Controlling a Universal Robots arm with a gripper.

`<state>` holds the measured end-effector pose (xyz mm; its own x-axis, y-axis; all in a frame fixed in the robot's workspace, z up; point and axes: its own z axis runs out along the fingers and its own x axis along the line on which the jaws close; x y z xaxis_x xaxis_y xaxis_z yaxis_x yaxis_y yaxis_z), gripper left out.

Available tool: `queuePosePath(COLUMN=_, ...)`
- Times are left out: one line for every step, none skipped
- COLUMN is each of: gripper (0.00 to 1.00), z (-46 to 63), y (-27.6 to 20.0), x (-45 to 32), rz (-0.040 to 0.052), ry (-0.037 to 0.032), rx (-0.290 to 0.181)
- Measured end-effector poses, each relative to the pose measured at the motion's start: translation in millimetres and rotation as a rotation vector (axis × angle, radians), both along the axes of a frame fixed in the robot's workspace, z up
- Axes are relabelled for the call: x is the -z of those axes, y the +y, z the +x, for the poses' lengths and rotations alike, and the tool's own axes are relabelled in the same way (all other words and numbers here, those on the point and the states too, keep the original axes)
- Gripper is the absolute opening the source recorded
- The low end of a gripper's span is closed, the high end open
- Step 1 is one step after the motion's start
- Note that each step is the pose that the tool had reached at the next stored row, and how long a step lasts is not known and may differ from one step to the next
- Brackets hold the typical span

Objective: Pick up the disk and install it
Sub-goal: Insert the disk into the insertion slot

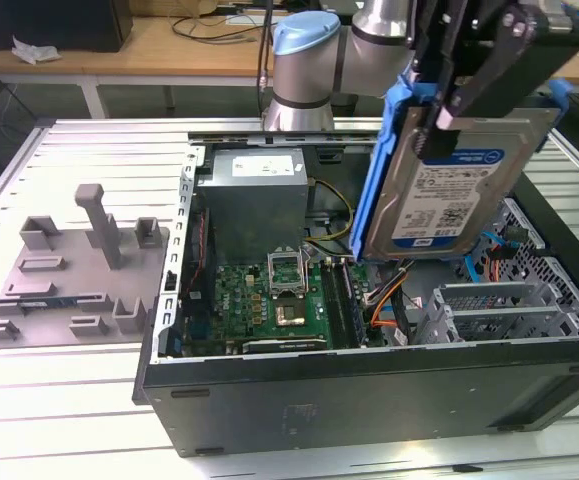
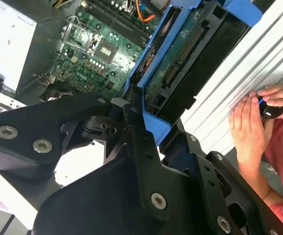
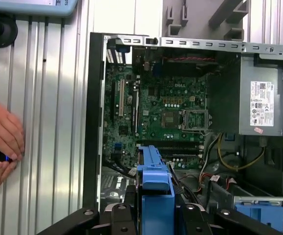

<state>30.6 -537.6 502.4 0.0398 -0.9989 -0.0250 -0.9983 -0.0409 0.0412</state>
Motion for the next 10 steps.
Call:
queuePosePath(gripper=0.37, z=5.5, y=-1.4, x=0.4, rz=0.0001, ry=0.0000, rx=0.000)
queuePosePath(gripper=0.37, z=10.4, y=-3.1, x=0.8, rz=0.0001, ry=0.0000, rx=0.000)
queuePosePath(gripper=0.37, z=13.5, y=-4.3, x=1.1, rz=0.0001, ry=0.0000, rx=0.000)
queuePosePath(gripper=0.37, z=17.2, y=-5.8, x=1.4, rz=0.0002, ry=0.0000, rx=0.000)
queuePosePath(gripper=0.37, z=19.3, y=-6.6, x=1.6, rz=0.0003, ry=0.0000, rx=0.000)
queuePosePath(gripper=0.37, z=22.2, y=-7.7, x=1.9, rz=0.0003, ry=0.0000, rx=0.000)
queuePosePath(gripper=0.37, z=24.4, y=-8.5, x=2.2, rz=0.0004, ry=0.0000, rx=0.000)
queuePosePath(gripper=0.37, z=26.8, y=-9.4, x=2.4, rz=0.0003, ry=0.0000, rx=0.000)
queuePosePath(gripper=0.37, z=28.9, y=-10.0, x=2.6, rz=0.0004, ry=0.0000, rx=0.000)
queuePosePath(gripper=0.37, z=31.4, y=-10.6, x=2.8, rz=0.0005, ry=0.0000, rx=0.000)
